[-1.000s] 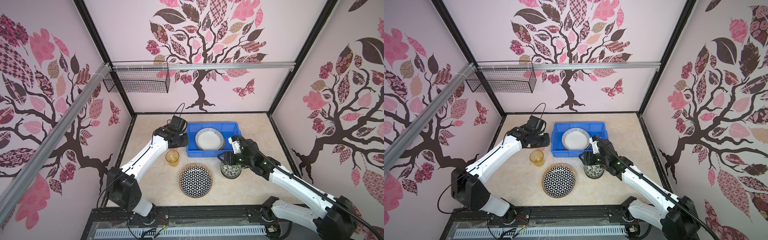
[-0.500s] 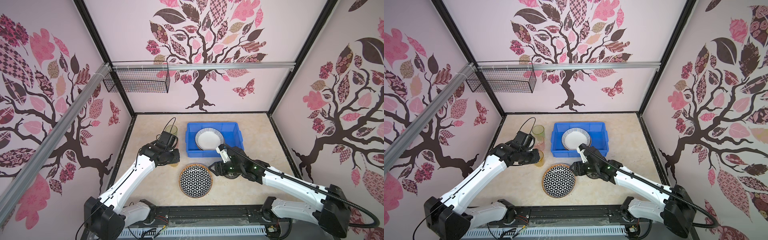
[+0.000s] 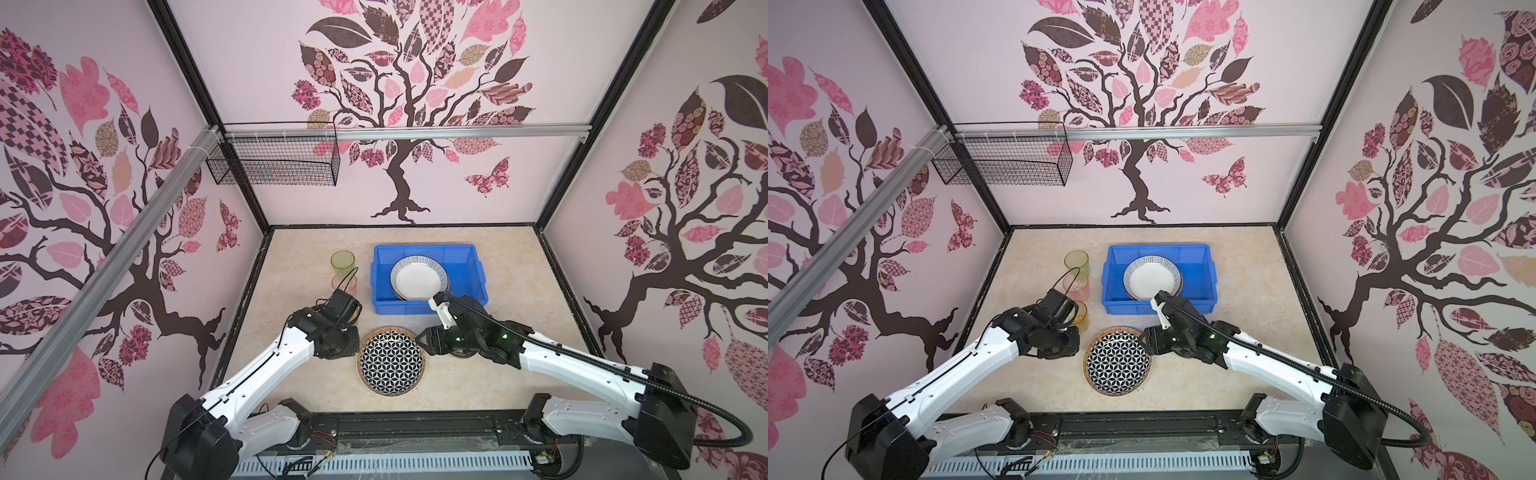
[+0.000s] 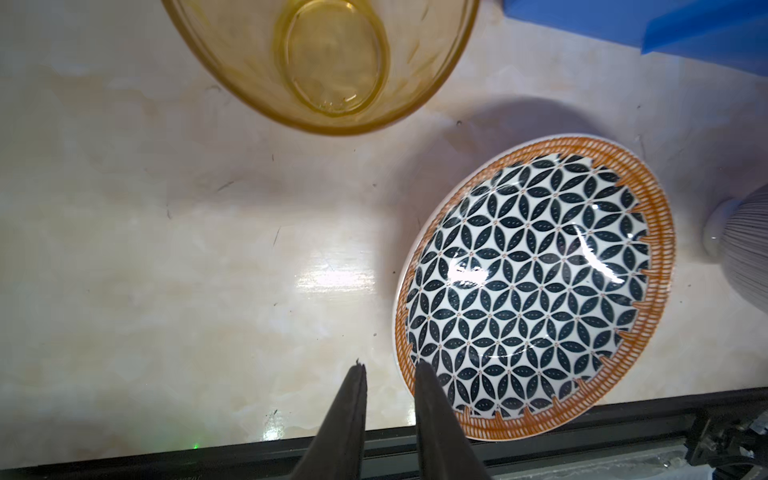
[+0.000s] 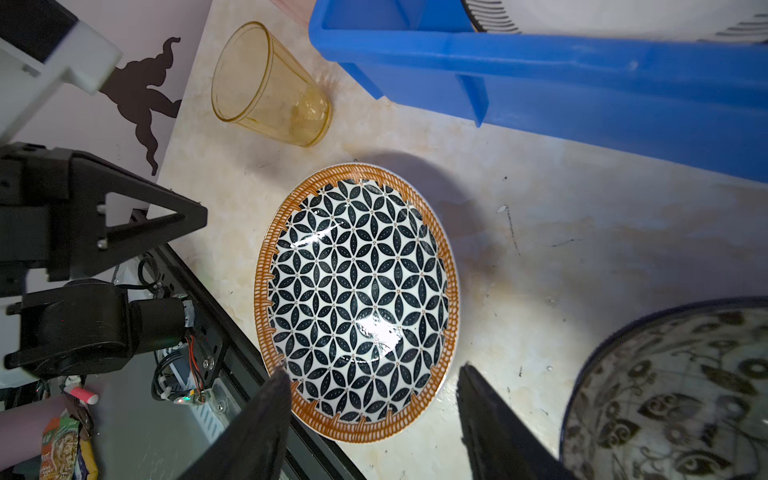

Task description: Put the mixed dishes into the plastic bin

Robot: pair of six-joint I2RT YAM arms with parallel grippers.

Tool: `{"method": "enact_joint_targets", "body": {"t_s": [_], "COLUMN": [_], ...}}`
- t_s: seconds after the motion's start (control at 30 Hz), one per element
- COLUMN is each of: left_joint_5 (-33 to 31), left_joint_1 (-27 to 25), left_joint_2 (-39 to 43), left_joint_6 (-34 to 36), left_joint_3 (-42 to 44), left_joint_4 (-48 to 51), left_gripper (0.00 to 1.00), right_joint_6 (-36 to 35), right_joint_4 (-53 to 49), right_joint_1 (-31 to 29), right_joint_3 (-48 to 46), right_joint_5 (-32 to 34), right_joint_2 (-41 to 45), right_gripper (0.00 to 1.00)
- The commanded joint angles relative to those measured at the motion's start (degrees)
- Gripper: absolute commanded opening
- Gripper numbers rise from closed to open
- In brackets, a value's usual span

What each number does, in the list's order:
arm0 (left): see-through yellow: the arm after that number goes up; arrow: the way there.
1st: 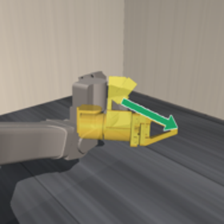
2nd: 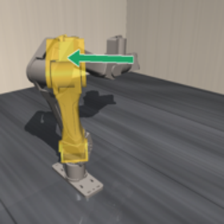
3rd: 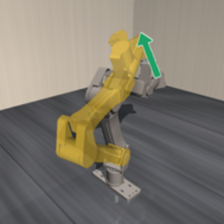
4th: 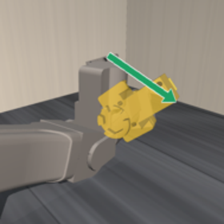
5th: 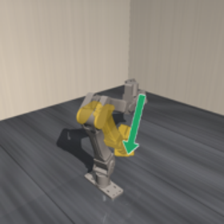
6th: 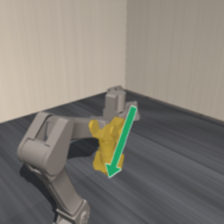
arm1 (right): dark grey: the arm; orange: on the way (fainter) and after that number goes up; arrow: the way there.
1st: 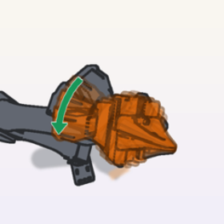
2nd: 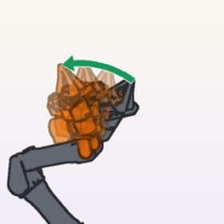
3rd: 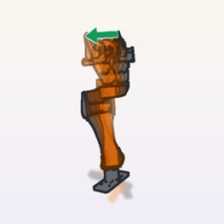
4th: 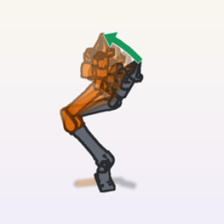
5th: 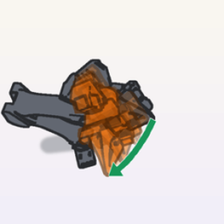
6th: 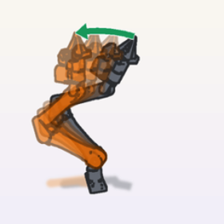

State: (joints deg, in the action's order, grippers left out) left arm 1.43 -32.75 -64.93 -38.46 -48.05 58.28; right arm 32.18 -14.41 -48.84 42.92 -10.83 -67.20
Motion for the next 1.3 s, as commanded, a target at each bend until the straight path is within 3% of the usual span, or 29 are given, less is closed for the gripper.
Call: {"method": "enact_joint_targets", "body": {"t_s": [0.0,0.37,0.73,1.27], "left_joint_5": [1.3,5.4,6.8,7.6], "left_joint_1": [-0.4,-2.0,-2.1,-2.1], "left_joint_2": [1.4,2.4,-0.6,-2.7], "left_joint_6": [-4.0,-10.4,-11.7,-13.4], "left_joint_3": [3.7,12.4,16.1,19.9], "left_joint_4": [-2.8,-13.0,-19.1,-26.9], "left_gripper": [0.25,0.30,0.31,0.27], "right_joint_6": [0.4,-0.6,-1.2,-2.8], "right_joint_4": [-1.1,-0.7,-0.9,-4.0], "right_joint_1": [-0.5,-0.6,-0.6,-0.6], "right_joint_3": [0.5,0.3,1.1,4.2], "right_joint_5": [0.2,-0.5,-0.3,8.1], "right_joint_2": [-0.5,-1.8,-2.4,0.3], "right_gripper": [0.66,0.66,0.68,0.68]}}
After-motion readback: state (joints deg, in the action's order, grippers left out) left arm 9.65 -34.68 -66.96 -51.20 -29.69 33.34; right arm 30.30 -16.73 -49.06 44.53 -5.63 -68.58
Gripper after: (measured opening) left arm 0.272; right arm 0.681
